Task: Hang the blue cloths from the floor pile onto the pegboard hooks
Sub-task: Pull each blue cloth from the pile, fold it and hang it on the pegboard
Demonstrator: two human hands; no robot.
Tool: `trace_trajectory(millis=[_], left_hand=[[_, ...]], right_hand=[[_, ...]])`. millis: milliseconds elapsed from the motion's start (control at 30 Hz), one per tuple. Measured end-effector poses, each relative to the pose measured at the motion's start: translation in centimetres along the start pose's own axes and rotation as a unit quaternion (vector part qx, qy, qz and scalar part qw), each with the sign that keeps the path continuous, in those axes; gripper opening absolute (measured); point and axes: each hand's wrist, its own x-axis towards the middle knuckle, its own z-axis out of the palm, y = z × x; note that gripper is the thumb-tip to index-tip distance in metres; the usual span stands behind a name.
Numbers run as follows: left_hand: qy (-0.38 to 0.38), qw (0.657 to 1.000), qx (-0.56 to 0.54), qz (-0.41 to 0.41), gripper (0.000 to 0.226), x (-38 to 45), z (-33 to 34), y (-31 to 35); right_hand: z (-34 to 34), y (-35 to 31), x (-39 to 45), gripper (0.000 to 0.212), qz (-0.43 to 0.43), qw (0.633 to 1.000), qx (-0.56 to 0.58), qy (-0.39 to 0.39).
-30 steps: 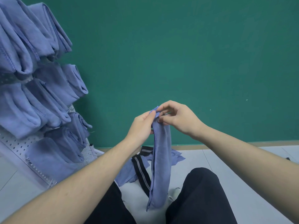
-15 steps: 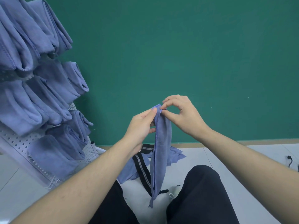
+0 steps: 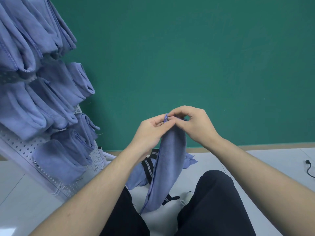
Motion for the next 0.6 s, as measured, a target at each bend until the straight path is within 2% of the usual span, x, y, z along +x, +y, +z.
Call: trace_trajectory(millis=[167, 333, 500, 600], left_hand=[[0.023, 0.999, 0.030, 0.006, 0.019, -0.3, -0.9, -0.6], [0.044, 0.998, 0.049, 0.021, 0.023, -0.3, -1.3, -1.0], [0.087, 0.992, 0.090, 0.030, 0.022, 0.2, -2.6, -1.3], [0.086, 0.988, 0.122, 0.036, 0.023, 0.3, -3.2, -1.4]], right_hand=[[0.8, 0.0, -0.8, 0.010, 0.063, 0.995, 0.071, -0.009], [0.5, 0.5, -1.3, 0.023, 0.053, 0.994, 0.090, -0.020], [-1.0, 1.8, -1.4, 0.025, 0.076, 0.991, -0.015, -0.109], [-1.8, 2.8, -1.8, 0.034, 0.047, 0.984, -0.062, -0.161]])
